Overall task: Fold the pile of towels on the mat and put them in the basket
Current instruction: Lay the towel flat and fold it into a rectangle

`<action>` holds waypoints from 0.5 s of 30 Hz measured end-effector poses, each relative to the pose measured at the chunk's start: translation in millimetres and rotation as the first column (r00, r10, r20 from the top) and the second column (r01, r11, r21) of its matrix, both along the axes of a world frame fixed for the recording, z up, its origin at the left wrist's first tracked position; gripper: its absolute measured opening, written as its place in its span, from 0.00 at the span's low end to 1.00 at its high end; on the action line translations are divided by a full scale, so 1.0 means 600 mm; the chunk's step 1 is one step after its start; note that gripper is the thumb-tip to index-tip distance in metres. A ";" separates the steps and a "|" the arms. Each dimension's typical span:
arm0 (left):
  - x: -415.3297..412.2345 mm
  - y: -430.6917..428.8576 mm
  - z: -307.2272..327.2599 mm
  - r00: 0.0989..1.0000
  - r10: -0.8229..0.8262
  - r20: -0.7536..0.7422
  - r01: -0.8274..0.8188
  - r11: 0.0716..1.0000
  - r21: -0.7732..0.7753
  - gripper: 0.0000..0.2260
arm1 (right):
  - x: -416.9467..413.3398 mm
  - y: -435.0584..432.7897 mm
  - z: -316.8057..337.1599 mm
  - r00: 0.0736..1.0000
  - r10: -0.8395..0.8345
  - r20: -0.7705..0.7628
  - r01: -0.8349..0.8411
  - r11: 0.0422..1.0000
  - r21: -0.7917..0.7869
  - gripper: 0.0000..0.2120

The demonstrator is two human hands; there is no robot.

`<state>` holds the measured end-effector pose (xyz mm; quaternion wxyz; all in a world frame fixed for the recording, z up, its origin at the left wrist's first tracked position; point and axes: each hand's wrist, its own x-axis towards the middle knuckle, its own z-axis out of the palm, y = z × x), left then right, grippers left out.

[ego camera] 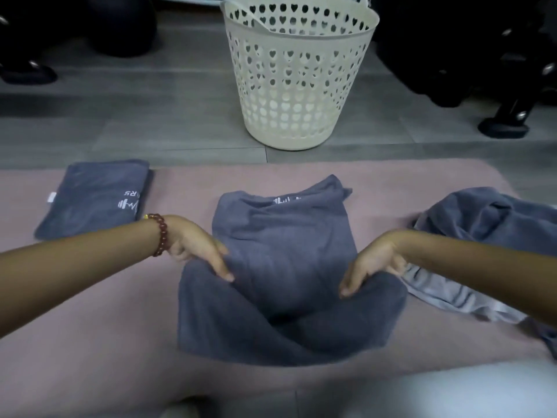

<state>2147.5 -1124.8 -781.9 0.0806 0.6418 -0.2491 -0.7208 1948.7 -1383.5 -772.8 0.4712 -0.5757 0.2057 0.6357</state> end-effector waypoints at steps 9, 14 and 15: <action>0.129 -0.069 -0.090 0.383 0.919 0.090 -0.649 0.338 -0.682 0.03 | 0.126 -0.122 -0.055 0.540 -0.168 0.825 0.771 0.492 -0.405 0.13; 0.181 -0.130 -0.167 0.318 0.931 0.177 -0.538 0.331 -0.775 0.07 | 0.202 -0.177 -0.117 0.168 -0.222 0.960 0.967 0.228 -0.117 0.05; 0.184 -0.137 -0.189 0.367 0.909 0.196 -0.533 0.378 -0.757 0.06 | 0.208 -0.182 -0.140 0.149 -0.291 0.945 0.973 0.214 -0.087 0.07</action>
